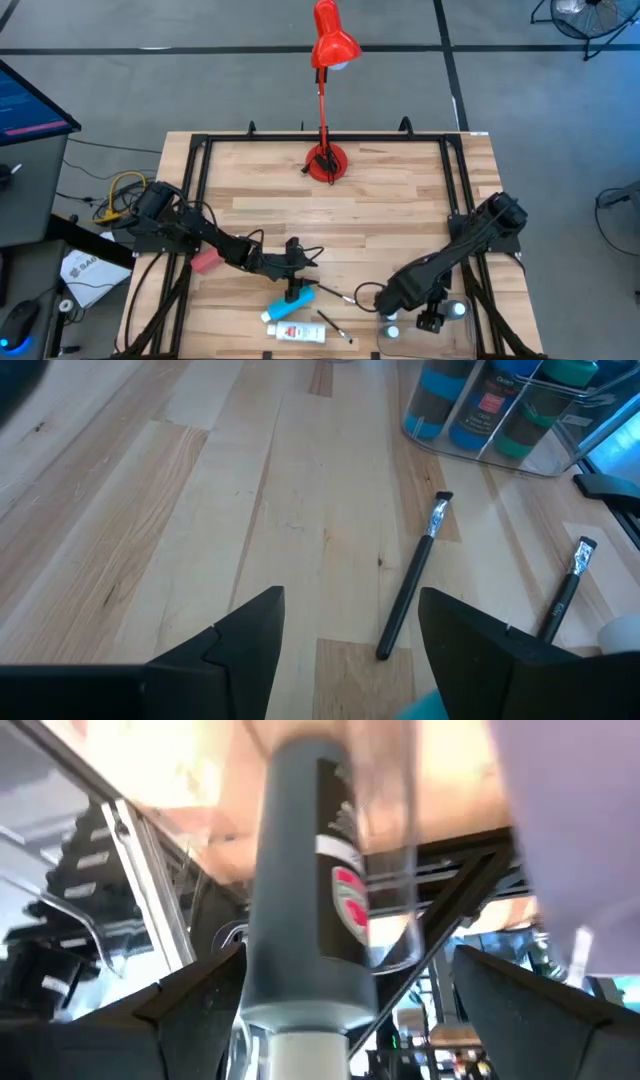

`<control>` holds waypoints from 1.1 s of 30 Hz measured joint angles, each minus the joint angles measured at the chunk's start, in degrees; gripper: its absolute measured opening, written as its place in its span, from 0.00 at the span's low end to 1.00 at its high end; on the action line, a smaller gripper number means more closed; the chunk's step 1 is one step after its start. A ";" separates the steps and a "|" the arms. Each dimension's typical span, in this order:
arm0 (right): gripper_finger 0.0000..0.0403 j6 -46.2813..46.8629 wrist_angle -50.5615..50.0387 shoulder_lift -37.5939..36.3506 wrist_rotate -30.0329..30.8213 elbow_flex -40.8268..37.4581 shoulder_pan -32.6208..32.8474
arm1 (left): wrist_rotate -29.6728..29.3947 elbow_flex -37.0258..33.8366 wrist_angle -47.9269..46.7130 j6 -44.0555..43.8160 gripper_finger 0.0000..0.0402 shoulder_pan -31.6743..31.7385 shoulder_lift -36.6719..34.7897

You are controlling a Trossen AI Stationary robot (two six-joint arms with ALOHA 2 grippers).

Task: Pick & Place Paint Supplies
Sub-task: Adjust the black paint bottle in the transparent bin

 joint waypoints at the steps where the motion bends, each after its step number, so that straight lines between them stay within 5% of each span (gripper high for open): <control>1: 0.86 0.72 0.01 -0.80 0.93 0.00 -0.21 | 0.00 0.00 0.02 0.00 0.52 0.00 0.00; 11: 0.85 5.96 1.81 -7.36 18.02 8.29 -1.42 | 0.02 0.00 0.39 -0.02 0.52 0.01 0.00; 20: 0.85 -0.79 12.94 -9.87 47.99 17.79 1.52 | 0.01 0.00 1.11 -0.05 0.52 0.00 0.00; 30: 0.85 -10.98 25.29 -10.69 83.57 16.53 12.02 | 0.02 0.00 6.08 -0.72 0.52 -1.28 0.00; 33: 0.85 -11.87 25.62 -10.69 90.29 13.76 15.77 | 0.00 0.00 8.03 -1.02 0.52 -1.51 0.00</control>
